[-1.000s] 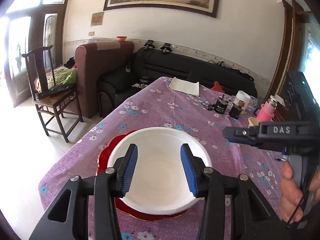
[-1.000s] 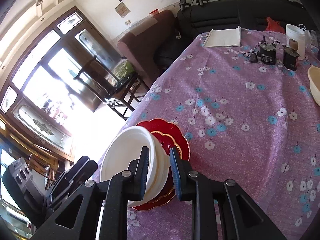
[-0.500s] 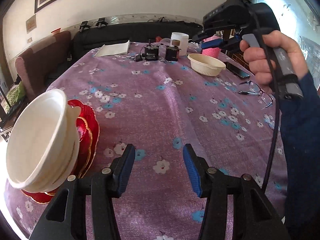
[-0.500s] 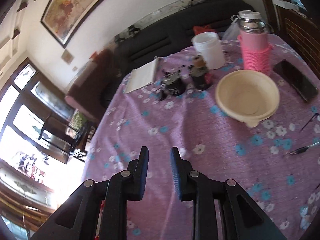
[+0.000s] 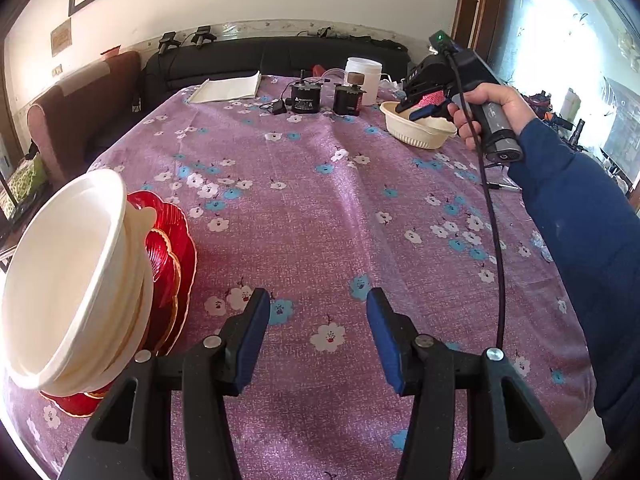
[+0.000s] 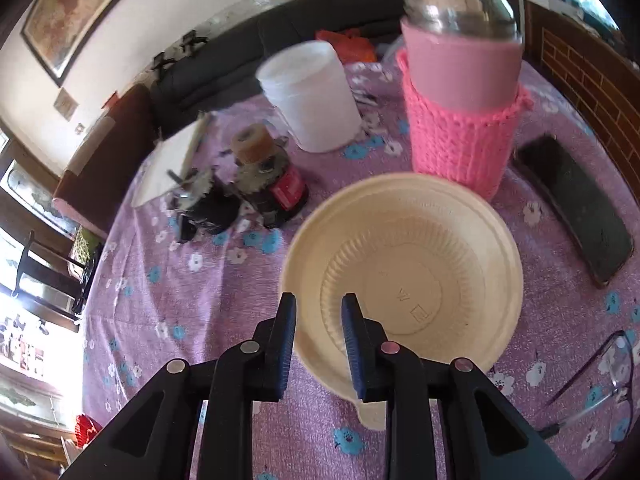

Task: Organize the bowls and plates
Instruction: 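Move the right gripper to the beige ribbed bowl and grasp its rim, then lift the beige ribbed bowl off the table with the right gripper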

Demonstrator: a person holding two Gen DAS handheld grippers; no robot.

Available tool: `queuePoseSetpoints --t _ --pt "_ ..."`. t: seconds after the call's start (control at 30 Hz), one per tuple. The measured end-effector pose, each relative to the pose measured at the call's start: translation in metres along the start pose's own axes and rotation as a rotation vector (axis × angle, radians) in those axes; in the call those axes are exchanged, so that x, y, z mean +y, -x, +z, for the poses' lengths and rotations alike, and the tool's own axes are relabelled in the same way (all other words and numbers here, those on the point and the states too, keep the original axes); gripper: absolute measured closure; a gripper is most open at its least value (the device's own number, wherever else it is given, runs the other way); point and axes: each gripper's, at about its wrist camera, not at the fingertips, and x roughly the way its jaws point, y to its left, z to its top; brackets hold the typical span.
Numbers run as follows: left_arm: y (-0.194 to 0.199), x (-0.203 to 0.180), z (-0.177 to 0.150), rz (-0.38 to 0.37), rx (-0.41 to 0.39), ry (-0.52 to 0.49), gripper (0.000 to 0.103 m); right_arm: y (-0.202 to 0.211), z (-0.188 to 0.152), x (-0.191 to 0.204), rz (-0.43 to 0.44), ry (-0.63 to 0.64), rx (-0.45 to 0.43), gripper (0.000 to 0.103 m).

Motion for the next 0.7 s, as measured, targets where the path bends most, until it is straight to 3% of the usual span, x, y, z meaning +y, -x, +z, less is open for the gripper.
queuePoseSetpoints --t 0.13,0.2,0.47,0.6,0.7 --pt "-0.002 0.001 0.0 -0.006 0.001 0.003 0.054 -0.004 -0.008 -0.004 -0.003 -0.012 0.041 0.078" --pt "-0.002 0.001 0.001 -0.009 0.002 0.005 0.054 -0.002 -0.015 -0.004 0.043 -0.017 0.077 0.078" --pt "-0.001 0.003 0.0 -0.017 0.003 0.015 0.053 0.013 -0.081 0.02 0.103 0.205 0.262 0.07" --pt "0.002 0.001 -0.001 -0.019 -0.001 0.013 0.053 0.039 -0.112 0.026 0.11 0.293 0.245 0.07" --pt "0.003 -0.003 -0.001 -0.021 -0.003 0.008 0.053 0.071 -0.114 0.019 0.121 0.277 0.159 0.07"
